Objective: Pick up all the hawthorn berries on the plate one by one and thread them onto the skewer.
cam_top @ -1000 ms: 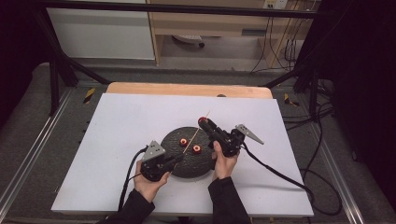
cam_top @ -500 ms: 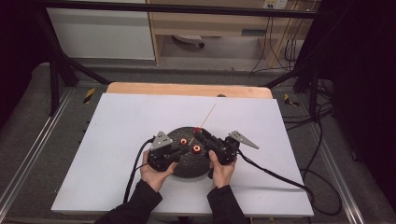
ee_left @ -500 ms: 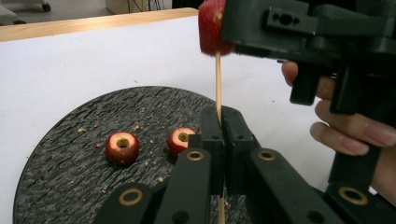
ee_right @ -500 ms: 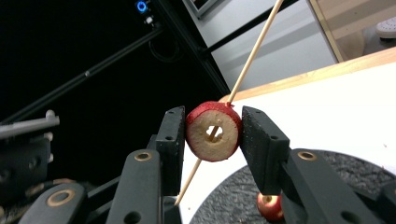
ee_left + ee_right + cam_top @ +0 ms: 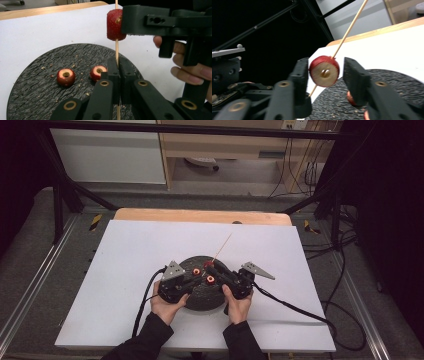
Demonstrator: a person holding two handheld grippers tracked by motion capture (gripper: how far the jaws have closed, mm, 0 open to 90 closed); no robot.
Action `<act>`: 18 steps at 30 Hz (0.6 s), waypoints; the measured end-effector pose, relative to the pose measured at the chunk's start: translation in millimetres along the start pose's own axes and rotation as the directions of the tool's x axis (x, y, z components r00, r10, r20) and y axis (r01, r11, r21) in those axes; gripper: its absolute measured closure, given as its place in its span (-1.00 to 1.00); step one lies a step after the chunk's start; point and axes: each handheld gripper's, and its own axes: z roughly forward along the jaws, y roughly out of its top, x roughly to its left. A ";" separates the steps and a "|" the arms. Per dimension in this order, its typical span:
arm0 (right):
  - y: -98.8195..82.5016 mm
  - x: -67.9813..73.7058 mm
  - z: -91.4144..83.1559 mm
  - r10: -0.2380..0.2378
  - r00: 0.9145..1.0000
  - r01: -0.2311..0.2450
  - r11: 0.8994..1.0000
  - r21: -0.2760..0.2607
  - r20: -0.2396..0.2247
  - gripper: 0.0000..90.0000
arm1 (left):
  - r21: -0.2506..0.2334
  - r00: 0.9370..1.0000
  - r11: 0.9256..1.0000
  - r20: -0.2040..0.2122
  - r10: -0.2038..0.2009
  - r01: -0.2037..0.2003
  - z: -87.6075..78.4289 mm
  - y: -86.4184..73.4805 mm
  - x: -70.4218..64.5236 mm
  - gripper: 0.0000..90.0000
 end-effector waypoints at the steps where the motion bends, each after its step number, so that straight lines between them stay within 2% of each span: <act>1: 1.5 -0.9 -1.3 -0.009 1.000 0.009 1.000 0.003 -0.001 0.15 | 0.003 1.000 1.000 -0.001 0.001 -0.001 -0.8 -0.9 0.6 0.95; 6: 12.0 -7.2 -13.0 -0.032 0.999 0.032 0.999 0.029 0.022 -0.20 | 0.019 1.000 1.000 -0.007 0.011 -0.011 -6.8 -6.7 6.6 0.95; 7: 14.2 -9.6 -15.7 -0.049 0.998 0.048 0.998 0.037 0.033 -0.29 | 0.021 1.000 1.000 -0.006 0.010 -0.010 -8.4 -7.9 8.2 0.95; 11: 22.6 -17.8 -23.9 -0.075 0.995 0.069 0.993 0.099 0.060 -0.57 | 0.033 1.000 0.999 -0.010 0.017 -0.016 -16.1 -12.4 13.7 0.95; 14: 27.4 -22.5 -28.0 -0.095 0.992 0.083 0.985 0.150 0.077 -0.74 | 0.046 1.000 0.999 -0.009 0.025 -0.025 -21.8 -15.5 17.3 0.95; 18: 31.6 -27.5 -30.0 -0.135 0.987 0.113 0.968 0.225 0.089 -0.88 | 0.066 0.999 0.997 -0.004 0.033 -0.033 -29.3 -21.2 22.1 0.95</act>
